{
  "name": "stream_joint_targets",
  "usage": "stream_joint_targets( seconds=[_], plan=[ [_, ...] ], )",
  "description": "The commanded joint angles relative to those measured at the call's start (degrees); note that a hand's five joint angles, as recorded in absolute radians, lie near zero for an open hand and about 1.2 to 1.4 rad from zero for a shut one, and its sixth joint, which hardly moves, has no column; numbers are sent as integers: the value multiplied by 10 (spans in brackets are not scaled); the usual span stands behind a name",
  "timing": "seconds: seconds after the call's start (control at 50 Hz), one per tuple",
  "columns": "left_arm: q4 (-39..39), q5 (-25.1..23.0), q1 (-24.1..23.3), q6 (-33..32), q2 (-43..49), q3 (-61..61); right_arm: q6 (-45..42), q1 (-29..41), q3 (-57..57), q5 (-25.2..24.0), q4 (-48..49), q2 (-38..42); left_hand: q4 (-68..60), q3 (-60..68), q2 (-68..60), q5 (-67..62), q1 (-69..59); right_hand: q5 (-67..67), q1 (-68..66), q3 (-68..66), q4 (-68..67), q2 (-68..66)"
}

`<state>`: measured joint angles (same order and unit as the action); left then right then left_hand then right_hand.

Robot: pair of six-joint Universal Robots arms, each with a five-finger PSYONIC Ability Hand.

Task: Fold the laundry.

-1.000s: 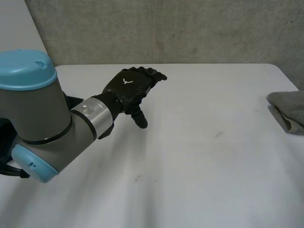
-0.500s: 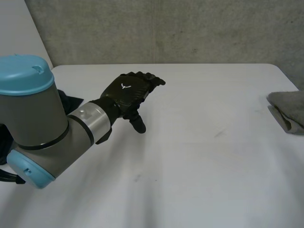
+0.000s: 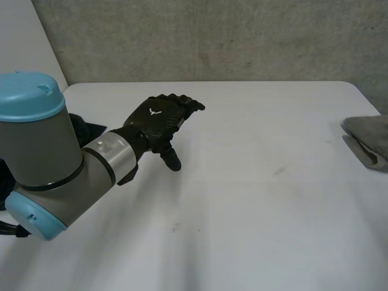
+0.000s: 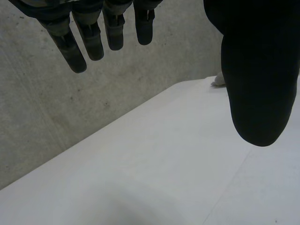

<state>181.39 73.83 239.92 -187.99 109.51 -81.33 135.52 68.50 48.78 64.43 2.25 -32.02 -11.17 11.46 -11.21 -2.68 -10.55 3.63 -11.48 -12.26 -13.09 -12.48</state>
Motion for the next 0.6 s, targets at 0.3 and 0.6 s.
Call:
stream_joint_targets(
  seconds=[0.3, 0.6],
  plan=[
    [0, 0, -1, 0, 0, -3, 63, 76, -295, 46, -54, 145, 1, -4, 2, 16, -5, -36, 15, 23, 31, 25],
    [-1, 1, 1, 0, -13, -21, -34, 88, -163, 73, -263, -8, 5, -7, 5, 20, -2, -36, 15, 23, 31, 25]
  ],
)
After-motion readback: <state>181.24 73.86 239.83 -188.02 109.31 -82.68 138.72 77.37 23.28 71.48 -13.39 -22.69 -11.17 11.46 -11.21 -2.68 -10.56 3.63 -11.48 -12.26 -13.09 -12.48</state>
